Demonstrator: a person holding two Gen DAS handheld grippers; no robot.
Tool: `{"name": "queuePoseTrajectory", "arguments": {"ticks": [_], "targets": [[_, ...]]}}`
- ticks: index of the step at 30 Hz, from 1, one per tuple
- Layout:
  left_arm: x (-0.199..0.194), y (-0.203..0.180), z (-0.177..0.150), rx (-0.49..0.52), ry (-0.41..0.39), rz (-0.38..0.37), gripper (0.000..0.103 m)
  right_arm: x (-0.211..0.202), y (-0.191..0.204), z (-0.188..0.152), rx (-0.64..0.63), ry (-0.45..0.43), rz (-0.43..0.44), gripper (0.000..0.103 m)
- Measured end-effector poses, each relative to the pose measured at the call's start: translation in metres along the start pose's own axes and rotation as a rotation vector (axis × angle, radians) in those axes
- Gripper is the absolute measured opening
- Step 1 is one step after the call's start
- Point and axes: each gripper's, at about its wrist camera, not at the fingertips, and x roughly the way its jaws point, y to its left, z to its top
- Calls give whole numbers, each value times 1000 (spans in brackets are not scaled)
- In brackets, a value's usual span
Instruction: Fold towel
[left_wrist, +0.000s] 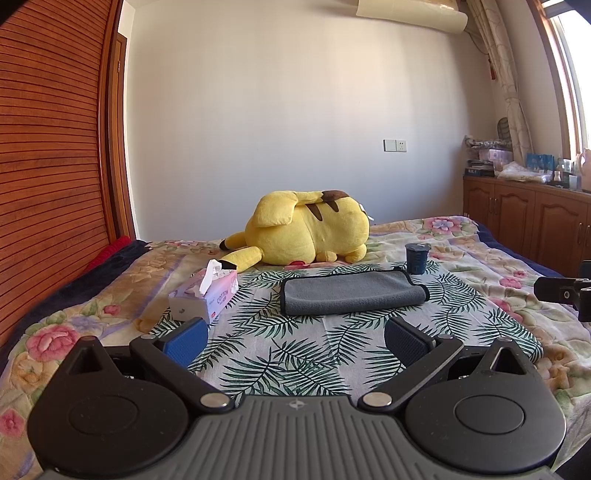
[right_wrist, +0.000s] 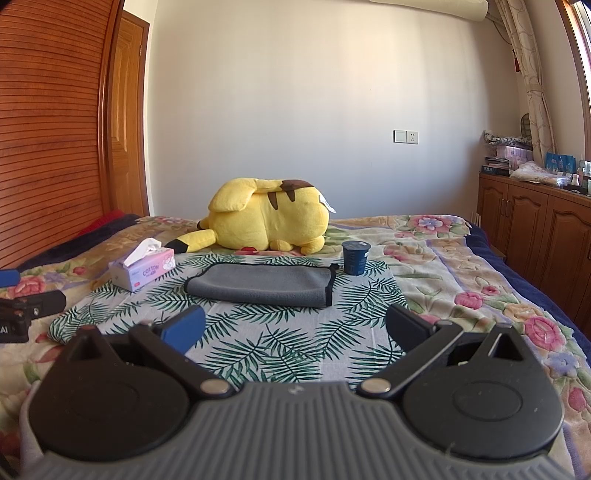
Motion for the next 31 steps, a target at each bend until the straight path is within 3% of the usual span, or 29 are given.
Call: {"name": "queuePoseTrajectory", "arguments": {"ticks": [31], "targets": [[1,2,-2,3,5,1,87,0,-1,0,0,0,0,103]]}}
